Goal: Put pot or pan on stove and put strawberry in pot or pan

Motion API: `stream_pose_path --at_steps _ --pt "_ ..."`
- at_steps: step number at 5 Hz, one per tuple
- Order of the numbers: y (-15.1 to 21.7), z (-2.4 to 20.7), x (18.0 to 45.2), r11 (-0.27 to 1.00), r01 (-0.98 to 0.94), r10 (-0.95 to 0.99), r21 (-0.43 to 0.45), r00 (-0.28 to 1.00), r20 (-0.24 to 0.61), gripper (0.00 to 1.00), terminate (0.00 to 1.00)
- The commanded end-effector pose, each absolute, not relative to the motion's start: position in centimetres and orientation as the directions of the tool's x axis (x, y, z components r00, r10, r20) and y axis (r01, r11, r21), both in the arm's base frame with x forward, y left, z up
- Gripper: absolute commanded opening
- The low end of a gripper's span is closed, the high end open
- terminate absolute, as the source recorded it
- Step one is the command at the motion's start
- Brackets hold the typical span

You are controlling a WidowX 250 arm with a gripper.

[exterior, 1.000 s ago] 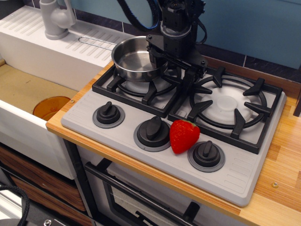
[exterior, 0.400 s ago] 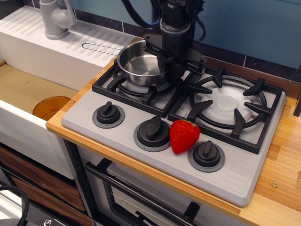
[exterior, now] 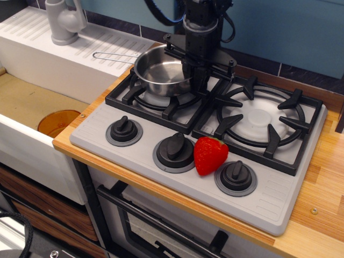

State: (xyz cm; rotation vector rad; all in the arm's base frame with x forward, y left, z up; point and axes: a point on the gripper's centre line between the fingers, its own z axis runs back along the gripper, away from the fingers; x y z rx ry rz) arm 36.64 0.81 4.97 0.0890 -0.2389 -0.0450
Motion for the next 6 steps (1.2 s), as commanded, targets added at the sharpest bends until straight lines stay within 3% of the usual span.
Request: stream_pose_path --at_steps 1,3,6 --pt "0.0 9.9 38.3 0.998 0.036 -0.048 0.053 0.966 0.256 0.0 0.0" --pt "-1.4 13.0 37.2 0.997 0.01 -0.025 0.072 0.977 0.212 0.0 0.0" --pt "-7.9 13.3 34.6 0.988 -0.115 0.089 0.1 0.967 0.238 0.0 0.0"
